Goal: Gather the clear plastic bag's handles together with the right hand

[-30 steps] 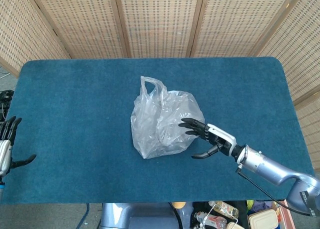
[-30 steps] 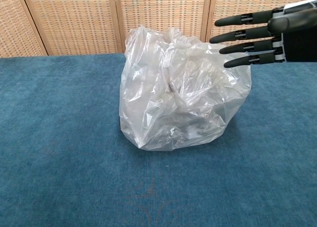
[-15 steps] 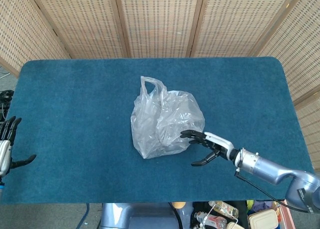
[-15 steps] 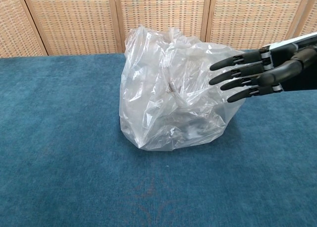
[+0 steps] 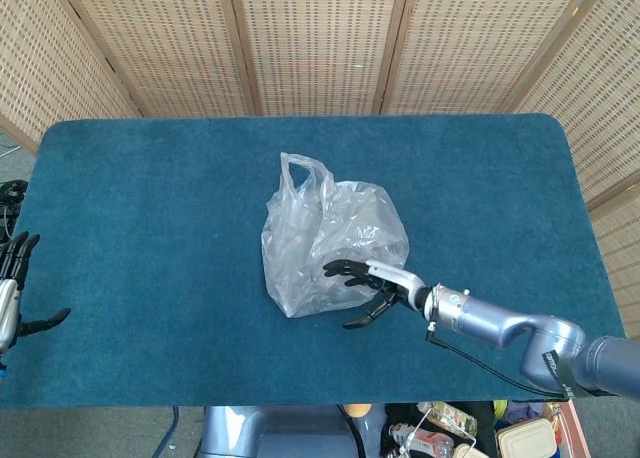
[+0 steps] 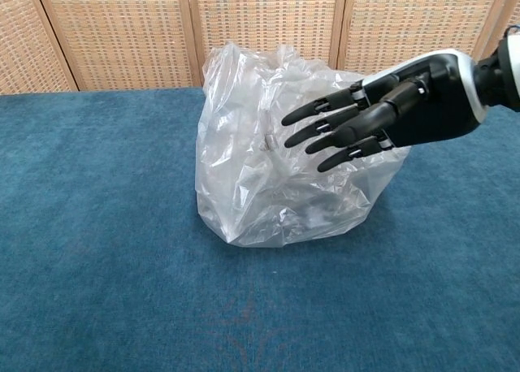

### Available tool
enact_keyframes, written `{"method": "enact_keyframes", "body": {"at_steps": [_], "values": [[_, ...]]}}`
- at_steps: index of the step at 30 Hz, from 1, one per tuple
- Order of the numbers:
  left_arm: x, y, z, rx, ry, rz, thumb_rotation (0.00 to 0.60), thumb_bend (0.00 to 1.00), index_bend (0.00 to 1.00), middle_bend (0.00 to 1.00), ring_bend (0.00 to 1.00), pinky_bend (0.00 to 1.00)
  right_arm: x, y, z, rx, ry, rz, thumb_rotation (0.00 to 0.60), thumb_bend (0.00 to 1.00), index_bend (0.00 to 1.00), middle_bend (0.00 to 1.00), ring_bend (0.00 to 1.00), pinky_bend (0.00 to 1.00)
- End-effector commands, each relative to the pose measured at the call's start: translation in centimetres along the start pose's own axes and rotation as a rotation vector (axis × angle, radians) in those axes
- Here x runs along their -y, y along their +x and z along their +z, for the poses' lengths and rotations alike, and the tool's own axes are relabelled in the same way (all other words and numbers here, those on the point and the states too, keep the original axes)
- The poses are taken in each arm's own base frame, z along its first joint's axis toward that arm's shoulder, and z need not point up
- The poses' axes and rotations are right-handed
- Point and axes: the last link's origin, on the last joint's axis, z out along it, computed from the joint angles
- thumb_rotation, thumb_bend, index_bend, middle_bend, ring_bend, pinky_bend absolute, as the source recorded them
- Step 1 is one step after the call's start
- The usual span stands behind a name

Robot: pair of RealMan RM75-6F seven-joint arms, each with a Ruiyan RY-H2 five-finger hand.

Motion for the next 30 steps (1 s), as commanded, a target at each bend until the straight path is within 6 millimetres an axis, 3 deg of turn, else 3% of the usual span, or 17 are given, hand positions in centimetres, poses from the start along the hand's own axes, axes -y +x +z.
{"method": "enact_keyframes", "body": {"at_steps": [1,8,16,21,26,30], "values": [[0.1,0.0,0.0,0.001,0.001,-0.002,0.6,0.07,0.0,0.0,0.0,0.0,1.4,-0.5,1.1,0.009,0.039,0.038,0.6,0.0,0.11,0.13,0.0,0.07],[0.1,-0.1,0.0,0.007,-0.001,-0.004,0.6,0.07,0.0,0.0,0.0,0.0,2.6,0.4,2.1,-0.04,0.16,0.152,0.6,0.0,0.11,0.13,0.0,0.07],[0.1,-0.1,0.0,0.007,0.002,-0.005,0.6,0.07,0.0,0.0,0.0,0.0,2.1,1.4,2.6,-0.096,0.272,0.385,0.6,0.0,0.09,0.16,0.02,0.08],[0.1,-0.1,0.1,0.011,0.002,-0.005,0.6,0.07,0.0,0.0,0.0,0.0,2.2,1.4,2.3,-0.07,0.301,0.546,0.6,0.0,0.11,0.22,0.1,0.18],[0.1,-0.2,0.1,0.018,0.002,-0.007,0.6,0.07,0.0,0.0,0.0,0.0,2.6,1.9,1.5,-0.017,0.385,0.644,0.6,0.0,0.21,0.38,0.27,0.34],[0.0,-0.2,0.1,0.018,0.001,-0.009,0.6,0.07,0.0,0.0,0.0,0.0,2.1,2.8,1.0,0.004,0.427,0.668,0.6,0.0,0.23,0.39,0.28,0.36]]}}
